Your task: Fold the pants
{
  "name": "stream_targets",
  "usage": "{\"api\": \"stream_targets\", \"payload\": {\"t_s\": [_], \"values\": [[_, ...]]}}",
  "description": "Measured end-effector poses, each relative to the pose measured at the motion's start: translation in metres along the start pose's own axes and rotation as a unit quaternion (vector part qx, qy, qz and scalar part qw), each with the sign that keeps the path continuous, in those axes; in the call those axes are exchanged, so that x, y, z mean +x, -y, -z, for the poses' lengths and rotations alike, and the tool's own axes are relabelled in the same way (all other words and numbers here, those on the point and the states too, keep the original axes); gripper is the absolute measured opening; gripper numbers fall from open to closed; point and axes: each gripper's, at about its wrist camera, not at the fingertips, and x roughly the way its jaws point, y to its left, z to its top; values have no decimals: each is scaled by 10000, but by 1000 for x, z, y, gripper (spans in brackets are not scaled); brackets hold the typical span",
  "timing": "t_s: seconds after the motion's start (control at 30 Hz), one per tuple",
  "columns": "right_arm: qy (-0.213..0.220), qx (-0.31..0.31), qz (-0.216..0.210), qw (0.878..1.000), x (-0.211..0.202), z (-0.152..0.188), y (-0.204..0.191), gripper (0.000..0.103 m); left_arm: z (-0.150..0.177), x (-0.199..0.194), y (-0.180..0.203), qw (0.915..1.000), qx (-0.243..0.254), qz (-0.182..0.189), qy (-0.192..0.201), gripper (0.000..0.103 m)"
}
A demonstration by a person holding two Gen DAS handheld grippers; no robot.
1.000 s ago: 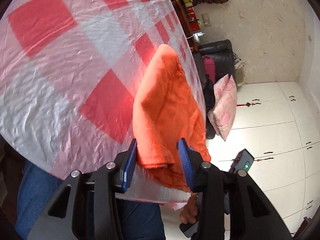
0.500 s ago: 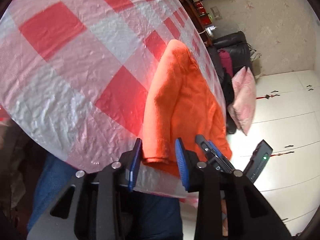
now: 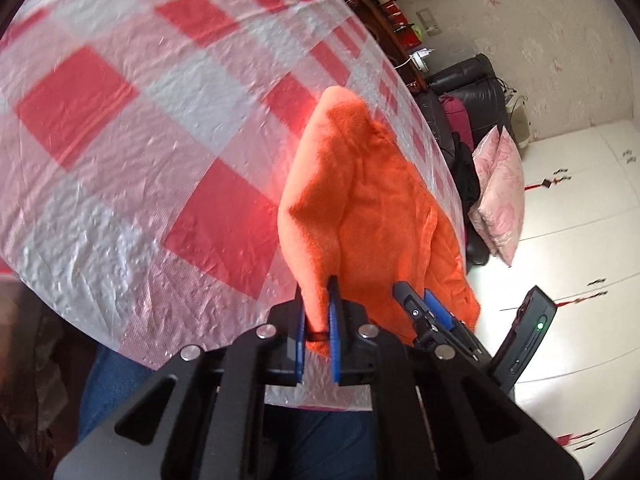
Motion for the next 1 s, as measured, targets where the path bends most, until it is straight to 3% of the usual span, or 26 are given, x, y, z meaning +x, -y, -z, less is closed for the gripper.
{"api": "stream_targets", "payload": {"t_s": [0.2,0.33,0.43,0.53,0.63,0.77,0.9,0.93,1.0], "values": [[-144,72,-14,9999,1,-3,4,72,3,-12,36,9953,778,-445,363,8],[-170,231,-95,9995,-8,-11,13,72,3,-15,31,9960,728,-410,325,8],[-260,291,-389,9985,-18,-31,11,74,6,-13,21,9964,670,-445,267,8],[-426,-97,-779,9960,-25,-60,-16,87,14,-12,25,9931,915,-628,379,8],[-678,-508,-1114,9902,-24,-85,-55,87,25,-13,42,9828,1415,-999,635,8],[-1161,-891,-1498,9778,-8,-106,-109,87,42,-12,72,9570,2243,-1585,937,8],[-1387,-1068,-1615,9712,-3,-122,-134,87,66,-13,111,9087,3332,-2108,1374,8],[-1394,-1141,-1525,9717,-3,-124,-136,87,75,-14,123,8893,3687,-2228,1534,8],[-1452,-1167,-1465,9715,-1,-124,-133,87,90,-14,141,8593,4203,-2330,1748,8]]}}
